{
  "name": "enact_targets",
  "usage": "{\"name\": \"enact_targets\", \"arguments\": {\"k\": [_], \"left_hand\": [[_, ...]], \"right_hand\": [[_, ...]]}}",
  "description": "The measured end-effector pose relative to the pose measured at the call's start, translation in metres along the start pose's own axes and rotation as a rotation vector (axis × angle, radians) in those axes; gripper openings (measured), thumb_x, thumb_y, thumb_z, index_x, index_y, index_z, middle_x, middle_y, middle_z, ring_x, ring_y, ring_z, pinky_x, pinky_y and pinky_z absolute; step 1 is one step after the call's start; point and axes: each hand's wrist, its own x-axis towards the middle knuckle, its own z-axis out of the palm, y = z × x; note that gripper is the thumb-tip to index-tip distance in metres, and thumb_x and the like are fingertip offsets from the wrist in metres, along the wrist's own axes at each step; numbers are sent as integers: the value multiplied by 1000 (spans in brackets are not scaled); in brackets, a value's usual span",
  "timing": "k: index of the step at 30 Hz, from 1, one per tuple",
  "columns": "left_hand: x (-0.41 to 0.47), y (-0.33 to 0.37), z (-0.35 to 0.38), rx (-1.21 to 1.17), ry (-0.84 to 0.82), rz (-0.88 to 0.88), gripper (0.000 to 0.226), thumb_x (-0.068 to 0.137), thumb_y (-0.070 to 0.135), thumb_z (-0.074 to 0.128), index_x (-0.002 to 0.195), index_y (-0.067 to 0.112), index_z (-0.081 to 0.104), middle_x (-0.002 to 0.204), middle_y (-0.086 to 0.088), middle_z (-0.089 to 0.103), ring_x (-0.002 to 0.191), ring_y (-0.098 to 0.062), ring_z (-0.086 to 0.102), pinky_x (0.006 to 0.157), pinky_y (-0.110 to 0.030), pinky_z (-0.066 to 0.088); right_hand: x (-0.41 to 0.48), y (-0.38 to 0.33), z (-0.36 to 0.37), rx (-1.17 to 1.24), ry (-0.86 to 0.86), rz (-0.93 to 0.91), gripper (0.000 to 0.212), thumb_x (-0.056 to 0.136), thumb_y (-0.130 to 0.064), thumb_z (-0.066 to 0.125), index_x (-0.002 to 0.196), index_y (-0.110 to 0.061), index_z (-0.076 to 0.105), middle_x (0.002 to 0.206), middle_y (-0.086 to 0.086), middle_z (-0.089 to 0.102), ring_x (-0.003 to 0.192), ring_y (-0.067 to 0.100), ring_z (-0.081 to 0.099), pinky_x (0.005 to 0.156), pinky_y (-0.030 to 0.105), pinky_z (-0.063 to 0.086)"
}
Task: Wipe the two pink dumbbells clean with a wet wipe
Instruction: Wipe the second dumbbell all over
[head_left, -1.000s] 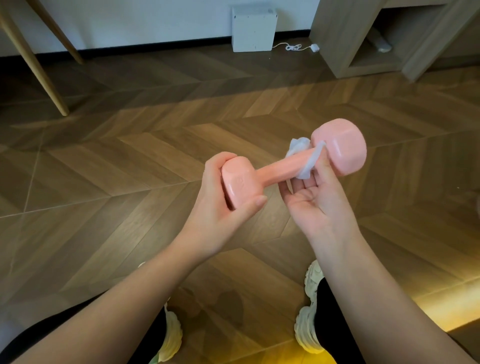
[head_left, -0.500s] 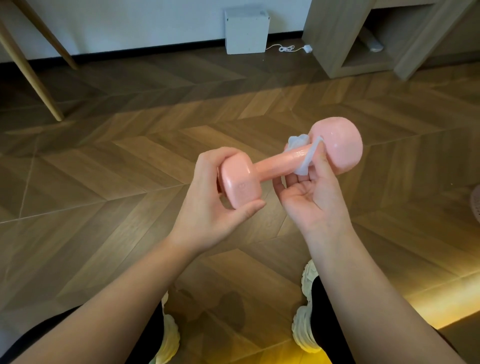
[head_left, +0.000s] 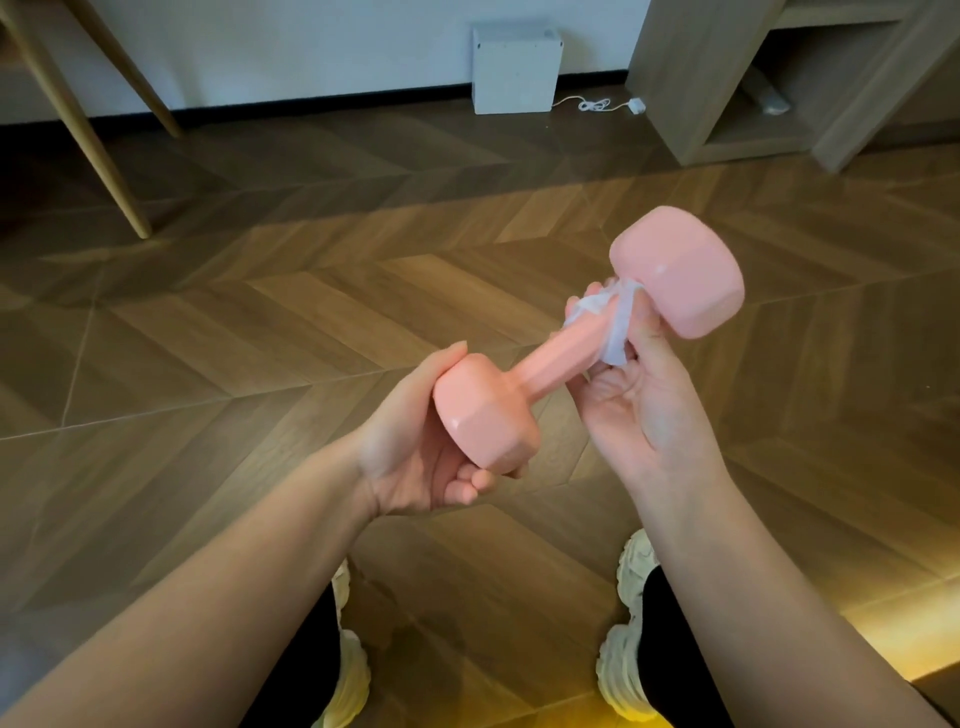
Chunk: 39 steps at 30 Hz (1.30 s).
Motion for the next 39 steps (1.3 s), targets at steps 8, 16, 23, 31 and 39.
{"name": "enact_targets", "arguments": {"k": [8,16,23,31,39], "left_hand": [[0,-6,-7,9,-14,150,82,94,69,22,86,7,76,66,-22,61,39,-23,48,37,-20,37],[4,-4,1,98,80,317,76,96,68,25,107,5,67,73,-21,57,43,-25,47,41,-25,39],[18,-19,-2,745,484,734,61,75,71,43,121,31,37,108,2,58,86,-12,64,65,-32,52],[21,-23,0,1006,447,963,61,76,58,63,125,48,28,130,7,45,114,-12,55,89,-36,51],[18,-9,9,377,237,610,61,86,43,53,136,9,46,100,-10,64,72,-16,64,54,-23,51]], "right_hand": [[-8,18,8,-226,-105,-2,25,77,-16,65,100,-21,73,105,-2,72,104,17,68,96,33,51],[-15,39,9,-392,36,45,48,66,-22,75,113,-12,69,113,7,73,109,16,67,95,32,53],[-10,49,5,-228,203,115,43,83,-14,66,125,-5,63,119,13,71,117,29,64,104,42,48],[-3,38,2,-90,186,90,36,80,-10,68,116,-13,65,96,2,74,89,13,69,91,30,53],[-3,36,-3,-146,171,87,25,81,-11,67,105,-15,69,99,6,73,88,16,67,78,33,53]]}}
